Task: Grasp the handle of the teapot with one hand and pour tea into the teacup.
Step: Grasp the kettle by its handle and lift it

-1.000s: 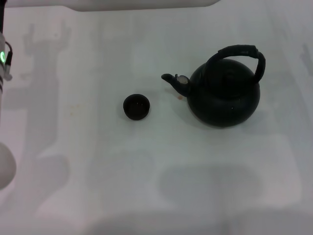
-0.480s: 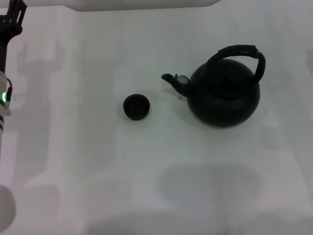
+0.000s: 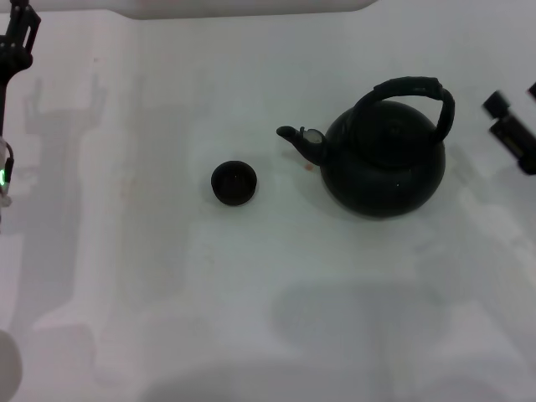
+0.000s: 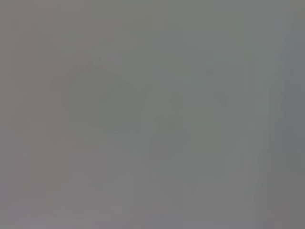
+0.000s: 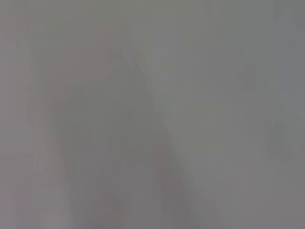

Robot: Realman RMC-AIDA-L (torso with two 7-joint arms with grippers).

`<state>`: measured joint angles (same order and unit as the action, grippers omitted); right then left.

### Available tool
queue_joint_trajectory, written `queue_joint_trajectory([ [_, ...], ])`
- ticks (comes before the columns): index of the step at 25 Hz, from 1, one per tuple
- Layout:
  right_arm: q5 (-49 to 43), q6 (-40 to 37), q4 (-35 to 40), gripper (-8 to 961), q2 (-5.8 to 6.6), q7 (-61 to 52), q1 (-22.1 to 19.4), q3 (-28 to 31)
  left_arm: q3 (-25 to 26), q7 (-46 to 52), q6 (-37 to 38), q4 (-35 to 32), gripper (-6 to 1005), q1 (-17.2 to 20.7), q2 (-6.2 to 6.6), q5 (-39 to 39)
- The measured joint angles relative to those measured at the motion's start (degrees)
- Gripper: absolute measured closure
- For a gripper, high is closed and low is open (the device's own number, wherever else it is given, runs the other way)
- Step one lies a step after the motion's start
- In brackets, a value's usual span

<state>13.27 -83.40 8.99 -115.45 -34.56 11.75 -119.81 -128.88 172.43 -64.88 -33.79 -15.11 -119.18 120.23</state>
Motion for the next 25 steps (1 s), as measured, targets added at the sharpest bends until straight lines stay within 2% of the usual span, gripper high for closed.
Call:
queue_joint_trajectory([
  [6,-5.89,0.19,0.25,82,-0.07,-0.96,0.20,-0.30,-0.05,-0.09,-0.19,0.53,120,0.31,-0.08,-0.01],
  [19,-5.92,6.14,1.48,82,-0.31,-0.97,2.45,-1.36,-0.05,-0.06,-0.33,0.66,121,0.51,-0.09,-0.01],
  [25,-5.54,11.32,3.61,82,-0.34,-0.93,3.18,-0.93,-0.04,-0.04,-0.21,0.67,121,0.54,-0.08,-0.01],
])
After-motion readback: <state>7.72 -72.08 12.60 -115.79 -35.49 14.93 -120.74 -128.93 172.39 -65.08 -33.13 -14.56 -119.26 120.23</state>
